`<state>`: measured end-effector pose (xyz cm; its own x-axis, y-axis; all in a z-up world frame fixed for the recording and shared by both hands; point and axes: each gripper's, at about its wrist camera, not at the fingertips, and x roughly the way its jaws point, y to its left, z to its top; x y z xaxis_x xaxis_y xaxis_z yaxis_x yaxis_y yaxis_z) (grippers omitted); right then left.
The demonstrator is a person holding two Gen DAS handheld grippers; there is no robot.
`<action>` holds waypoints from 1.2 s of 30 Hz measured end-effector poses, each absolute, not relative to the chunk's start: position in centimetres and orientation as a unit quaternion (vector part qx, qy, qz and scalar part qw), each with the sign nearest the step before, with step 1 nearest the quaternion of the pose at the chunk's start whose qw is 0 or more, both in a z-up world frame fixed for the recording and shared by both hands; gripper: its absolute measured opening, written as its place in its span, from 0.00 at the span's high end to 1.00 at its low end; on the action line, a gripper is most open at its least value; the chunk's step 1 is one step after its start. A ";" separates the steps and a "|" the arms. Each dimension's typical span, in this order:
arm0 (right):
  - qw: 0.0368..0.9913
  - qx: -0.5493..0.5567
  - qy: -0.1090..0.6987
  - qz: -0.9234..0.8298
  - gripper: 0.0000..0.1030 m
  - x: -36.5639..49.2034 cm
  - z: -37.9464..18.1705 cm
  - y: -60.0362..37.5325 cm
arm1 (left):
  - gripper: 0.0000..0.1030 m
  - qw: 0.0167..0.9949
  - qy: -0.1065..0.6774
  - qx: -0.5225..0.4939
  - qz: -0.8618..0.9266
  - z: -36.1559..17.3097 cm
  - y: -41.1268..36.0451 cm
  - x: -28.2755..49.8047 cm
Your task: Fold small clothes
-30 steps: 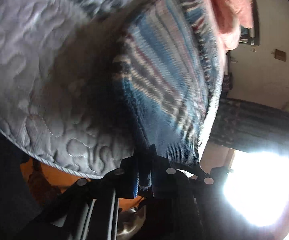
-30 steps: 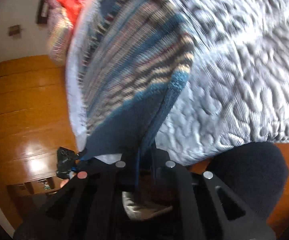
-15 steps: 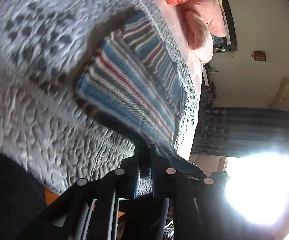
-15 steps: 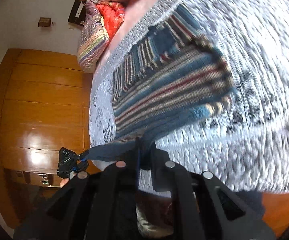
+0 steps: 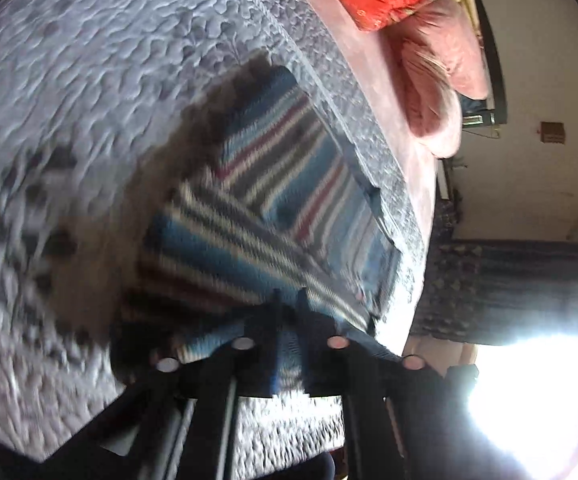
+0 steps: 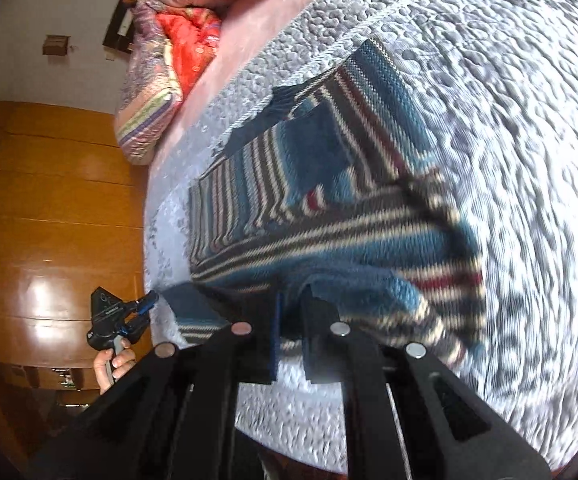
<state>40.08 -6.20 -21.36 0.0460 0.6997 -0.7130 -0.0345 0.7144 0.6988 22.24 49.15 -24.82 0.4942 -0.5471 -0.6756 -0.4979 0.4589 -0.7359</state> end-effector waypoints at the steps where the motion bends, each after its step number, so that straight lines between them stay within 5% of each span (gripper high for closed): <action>1: 0.673 0.259 0.639 0.268 0.93 40.9 -22.0 -5.8 | 0.97 0.690 0.505 -0.518 -0.015 -25.2 49.4 23.1; 6: 0.664 0.238 0.665 0.247 0.91 44.3 -26.0 -4.1 | 0.96 0.692 0.523 -0.498 -0.025 -28.1 49.7 27.4; 8: 0.654 0.237 0.677 0.239 0.85 45.4 -27.4 -4.0 | 0.88 0.710 0.531 -0.461 -0.034 -28.6 49.1 28.4; 10: 0.654 0.240 0.670 0.256 0.74 46.0 -27.1 -4.1 | 0.61 0.731 0.541 -0.413 -0.042 -28.8 48.3 28.6; 12: 0.681 0.207 0.648 0.271 0.60 46.2 -25.8 -4.5 | 0.54 0.751 0.549 -0.363 -0.055 -28.9 47.4 28.8; 21: 0.744 0.041 0.579 0.331 0.52 45.3 -25.0 -4.0 | 0.45 0.773 0.572 -0.249 -0.116 -31.0 44.2 29.3; 29: 0.734 -0.018 0.576 0.359 0.52 45.4 -27.8 -0.8 | 0.46 0.777 0.575 -0.212 -0.144 -31.1 42.9 30.6; 30: 0.732 -0.023 0.577 0.361 0.52 45.4 -28.2 -0.6 | 0.49 0.779 0.574 -0.209 -0.144 -31.1 42.7 30.6; 31: 0.730 -0.026 0.577 0.364 0.54 45.3 -28.5 -0.4 | 0.63 0.779 0.574 -0.206 -0.146 -31.1 42.5 30.6; 32: 0.728 -0.024 0.579 0.367 0.57 45.2 -28.8 -0.3 | 0.71 0.777 0.577 -0.204 -0.146 -31.2 42.4 30.7; 34: 0.729 -0.025 0.577 0.367 0.85 44.8 -28.8 -0.4 | 0.80 0.782 0.573 -0.200 -0.140 -31.1 42.4 30.4; 36: 0.738 -0.027 0.565 0.367 0.91 44.2 -28.2 -0.6 | 0.90 0.790 0.561 -0.203 -0.140 -30.7 42.6 30.0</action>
<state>44.24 -0.59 -28.25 0.0904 0.5120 -0.8542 -0.5726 0.7285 0.3761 30.00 42.63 -30.71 0.3309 -0.4487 -0.8302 -0.0062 0.8787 -0.4773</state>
